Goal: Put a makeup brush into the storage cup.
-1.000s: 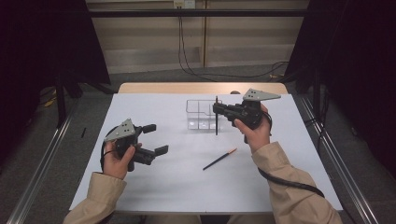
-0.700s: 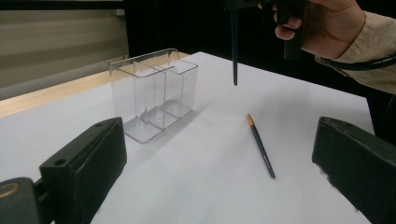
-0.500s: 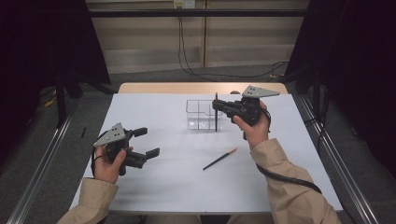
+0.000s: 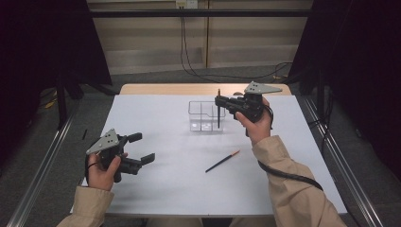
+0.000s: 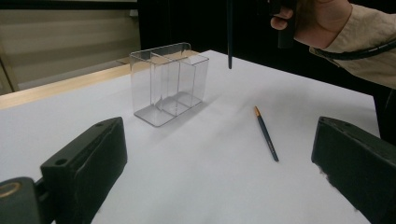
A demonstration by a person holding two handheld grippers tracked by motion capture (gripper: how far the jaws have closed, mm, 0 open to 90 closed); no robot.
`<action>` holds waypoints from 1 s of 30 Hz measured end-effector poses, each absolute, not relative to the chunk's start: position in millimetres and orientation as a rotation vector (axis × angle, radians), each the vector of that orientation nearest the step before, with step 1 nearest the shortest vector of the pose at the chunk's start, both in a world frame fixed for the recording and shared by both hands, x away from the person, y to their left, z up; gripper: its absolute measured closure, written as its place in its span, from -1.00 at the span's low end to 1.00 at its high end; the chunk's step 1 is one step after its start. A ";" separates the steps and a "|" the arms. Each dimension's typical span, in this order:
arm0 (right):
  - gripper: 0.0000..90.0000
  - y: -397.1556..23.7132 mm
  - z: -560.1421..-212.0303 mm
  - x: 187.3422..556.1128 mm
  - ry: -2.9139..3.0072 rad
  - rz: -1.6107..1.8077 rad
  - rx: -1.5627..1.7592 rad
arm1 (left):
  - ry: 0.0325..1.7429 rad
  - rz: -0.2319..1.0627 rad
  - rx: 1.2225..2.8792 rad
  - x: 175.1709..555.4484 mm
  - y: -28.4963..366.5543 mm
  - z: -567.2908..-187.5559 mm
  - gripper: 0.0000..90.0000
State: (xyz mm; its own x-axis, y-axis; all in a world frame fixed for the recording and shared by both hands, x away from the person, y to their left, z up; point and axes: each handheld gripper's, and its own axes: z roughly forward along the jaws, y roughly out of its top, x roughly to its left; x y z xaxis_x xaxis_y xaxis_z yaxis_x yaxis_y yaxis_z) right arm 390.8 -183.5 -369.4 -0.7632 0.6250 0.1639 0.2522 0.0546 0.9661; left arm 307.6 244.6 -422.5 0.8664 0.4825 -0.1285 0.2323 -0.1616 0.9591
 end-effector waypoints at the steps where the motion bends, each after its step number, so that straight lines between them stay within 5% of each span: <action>1: 0.87 -183.7 -369.1 392.4 2.036 1.763 0.885 | 0.553 0.244 1.748 307.0 245.5 -422.6 -0.93; 30: 0.87 -190.0 -355.9 428.8 1.959 1.756 0.895 | 0.571 0.270 1.741 298.6 259.3 -426.6 -0.93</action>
State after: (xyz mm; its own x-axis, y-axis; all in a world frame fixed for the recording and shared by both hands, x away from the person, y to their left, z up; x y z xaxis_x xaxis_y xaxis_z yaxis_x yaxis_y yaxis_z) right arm 428.8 -190.0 -355.9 -0.7342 0.6635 0.1441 0.2154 0.0263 0.9762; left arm 298.6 259.3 -426.6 0.8514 0.5103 -0.1209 0.2298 -0.1558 0.9607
